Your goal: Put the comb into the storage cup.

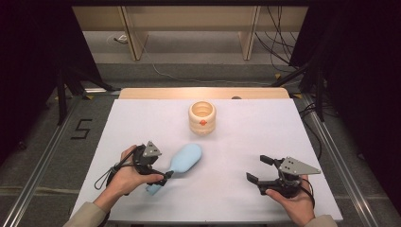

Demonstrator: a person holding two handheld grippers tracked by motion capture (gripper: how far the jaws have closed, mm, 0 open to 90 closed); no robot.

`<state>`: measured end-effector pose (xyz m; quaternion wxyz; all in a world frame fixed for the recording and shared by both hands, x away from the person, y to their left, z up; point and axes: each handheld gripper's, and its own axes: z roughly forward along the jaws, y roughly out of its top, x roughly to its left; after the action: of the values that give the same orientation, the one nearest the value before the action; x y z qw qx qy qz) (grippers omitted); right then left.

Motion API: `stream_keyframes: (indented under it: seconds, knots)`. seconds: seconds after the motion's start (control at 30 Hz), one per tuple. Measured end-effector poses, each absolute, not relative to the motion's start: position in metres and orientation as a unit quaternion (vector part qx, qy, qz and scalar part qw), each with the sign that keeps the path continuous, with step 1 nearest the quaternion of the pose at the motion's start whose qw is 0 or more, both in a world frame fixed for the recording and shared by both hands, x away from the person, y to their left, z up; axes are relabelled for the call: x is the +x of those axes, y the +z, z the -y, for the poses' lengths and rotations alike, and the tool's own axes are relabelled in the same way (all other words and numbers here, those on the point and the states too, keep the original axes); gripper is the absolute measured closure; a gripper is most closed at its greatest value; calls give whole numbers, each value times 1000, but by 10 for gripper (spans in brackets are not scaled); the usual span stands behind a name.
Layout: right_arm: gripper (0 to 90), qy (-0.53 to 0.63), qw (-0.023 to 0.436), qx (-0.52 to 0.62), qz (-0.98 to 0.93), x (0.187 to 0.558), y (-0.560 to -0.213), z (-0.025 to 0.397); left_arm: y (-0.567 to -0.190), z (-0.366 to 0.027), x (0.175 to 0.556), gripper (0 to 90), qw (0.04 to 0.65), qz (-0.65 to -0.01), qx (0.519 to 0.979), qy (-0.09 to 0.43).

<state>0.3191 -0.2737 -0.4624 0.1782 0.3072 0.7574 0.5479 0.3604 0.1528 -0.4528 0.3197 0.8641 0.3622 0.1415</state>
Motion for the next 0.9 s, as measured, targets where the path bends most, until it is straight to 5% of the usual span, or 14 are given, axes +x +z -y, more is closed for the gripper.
stream_keyframes:
  seconds: [0.9]
  knots:
    - [162,547,178,308,-758,319,-462,274,-460,-124,368,184,235,-337,905,114]
